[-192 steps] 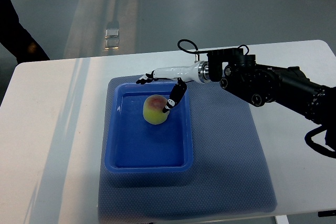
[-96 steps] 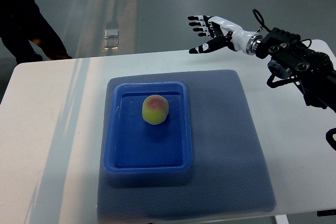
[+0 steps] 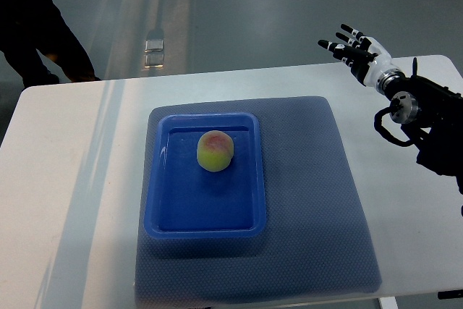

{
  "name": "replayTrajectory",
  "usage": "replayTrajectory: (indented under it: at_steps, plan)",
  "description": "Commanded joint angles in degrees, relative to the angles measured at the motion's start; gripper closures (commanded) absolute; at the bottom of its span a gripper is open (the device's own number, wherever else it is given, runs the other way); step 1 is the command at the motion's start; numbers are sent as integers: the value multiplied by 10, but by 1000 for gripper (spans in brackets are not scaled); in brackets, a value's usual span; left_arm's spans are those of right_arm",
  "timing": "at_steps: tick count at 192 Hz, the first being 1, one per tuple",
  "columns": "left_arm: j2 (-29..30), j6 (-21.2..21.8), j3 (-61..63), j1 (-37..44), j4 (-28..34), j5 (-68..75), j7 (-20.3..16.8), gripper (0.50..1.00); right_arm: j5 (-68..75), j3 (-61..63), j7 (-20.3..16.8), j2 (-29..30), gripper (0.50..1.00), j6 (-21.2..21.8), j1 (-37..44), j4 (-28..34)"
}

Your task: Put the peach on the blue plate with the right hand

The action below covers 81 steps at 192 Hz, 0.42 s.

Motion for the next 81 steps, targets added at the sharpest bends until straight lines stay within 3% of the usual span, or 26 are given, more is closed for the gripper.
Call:
replayTrajectory:
  at_steps: [1, 81]
  plan:
    - [0, 0, 0, 0, 1, 0, 0, 500, 7, 21, 1, 1, 570, 0, -9, 1]
    - [0, 0, -2, 0, 1, 0, 0, 500, 6, 49, 8, 17, 568, 7, -34, 3]
